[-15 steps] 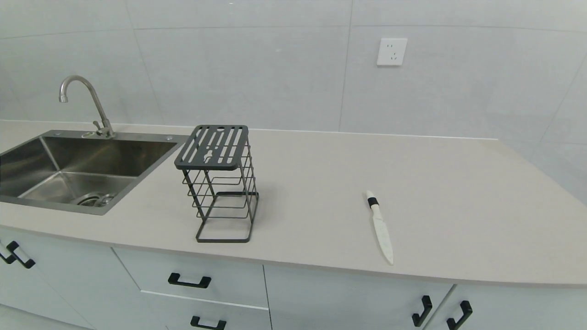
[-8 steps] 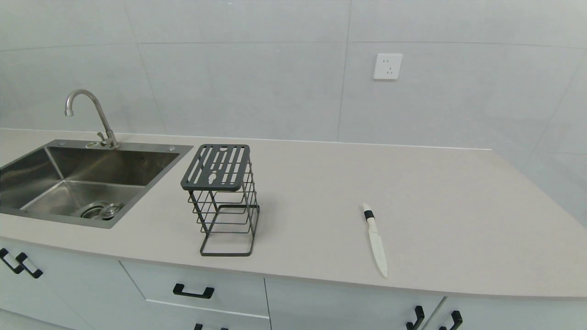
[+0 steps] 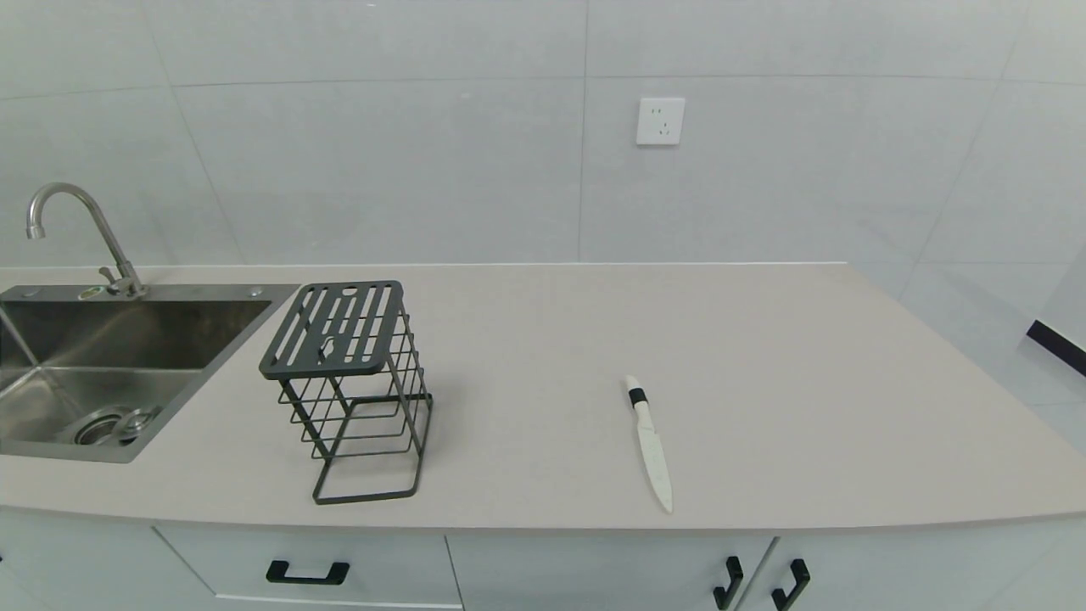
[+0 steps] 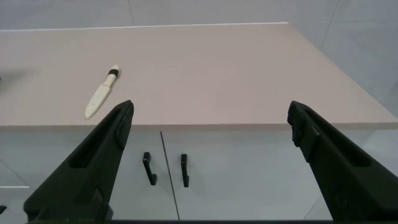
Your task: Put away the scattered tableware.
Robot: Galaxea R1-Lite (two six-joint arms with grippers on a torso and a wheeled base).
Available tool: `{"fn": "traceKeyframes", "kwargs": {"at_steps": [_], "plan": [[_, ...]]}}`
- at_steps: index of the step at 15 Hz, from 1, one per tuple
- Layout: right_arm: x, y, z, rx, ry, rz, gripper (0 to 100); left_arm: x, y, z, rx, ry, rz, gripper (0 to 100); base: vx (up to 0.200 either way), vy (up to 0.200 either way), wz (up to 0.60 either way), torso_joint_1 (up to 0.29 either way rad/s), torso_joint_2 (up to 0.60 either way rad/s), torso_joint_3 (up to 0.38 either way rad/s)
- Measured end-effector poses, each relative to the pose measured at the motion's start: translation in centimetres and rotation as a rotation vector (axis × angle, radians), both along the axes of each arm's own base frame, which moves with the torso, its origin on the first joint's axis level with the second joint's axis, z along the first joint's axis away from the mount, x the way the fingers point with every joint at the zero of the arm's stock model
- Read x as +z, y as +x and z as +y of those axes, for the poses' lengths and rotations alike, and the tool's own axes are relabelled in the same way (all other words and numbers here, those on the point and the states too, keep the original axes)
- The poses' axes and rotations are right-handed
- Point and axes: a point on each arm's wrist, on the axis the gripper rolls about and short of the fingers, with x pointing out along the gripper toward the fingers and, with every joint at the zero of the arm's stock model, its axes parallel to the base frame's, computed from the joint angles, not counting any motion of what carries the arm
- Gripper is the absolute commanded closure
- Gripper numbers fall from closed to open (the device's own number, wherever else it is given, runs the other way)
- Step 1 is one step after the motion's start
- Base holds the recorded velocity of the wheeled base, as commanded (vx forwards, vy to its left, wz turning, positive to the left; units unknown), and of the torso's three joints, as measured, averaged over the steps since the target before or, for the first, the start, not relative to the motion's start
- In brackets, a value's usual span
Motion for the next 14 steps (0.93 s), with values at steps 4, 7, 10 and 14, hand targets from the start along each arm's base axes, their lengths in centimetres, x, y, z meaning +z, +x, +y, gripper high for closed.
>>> {"fn": "traceKeyframes", "kwargs": {"at_steps": [4, 7, 10, 14], "plan": [[0.0, 0.0, 0.0, 0.0, 0.0, 0.0, 0, 0.01, 0.0, 0.0, 0.0, -0.001, -0.001, 0, 0.0, 0.0, 0.0, 0.0, 0.0, 0.0], [0.0, 0.0, 0.0, -0.002, 0.0, 0.0, 0, 0.0, 0.0, 0.0, -0.001, 0.0, 0.0, 0, 0.133, 0.0, 0.0, 0.002, 0.0, 0.0], [0.0, 0.0, 0.0, -0.002, 0.0, 0.0, 0, 0.0, 0.0, 0.0, -0.001, -0.002, 0.0, 0, 0.0, 0.0, 0.0, 0.0, 0.0, 0.0], [0.0, 0.0, 0.0, -0.001, 0.0, 0.0, 0, 0.01, 0.0, 0.0, 0.0, -0.004, -0.001, 0, 0.05, 0.0, 0.0, -0.002, 0.0, 0.001]]}}
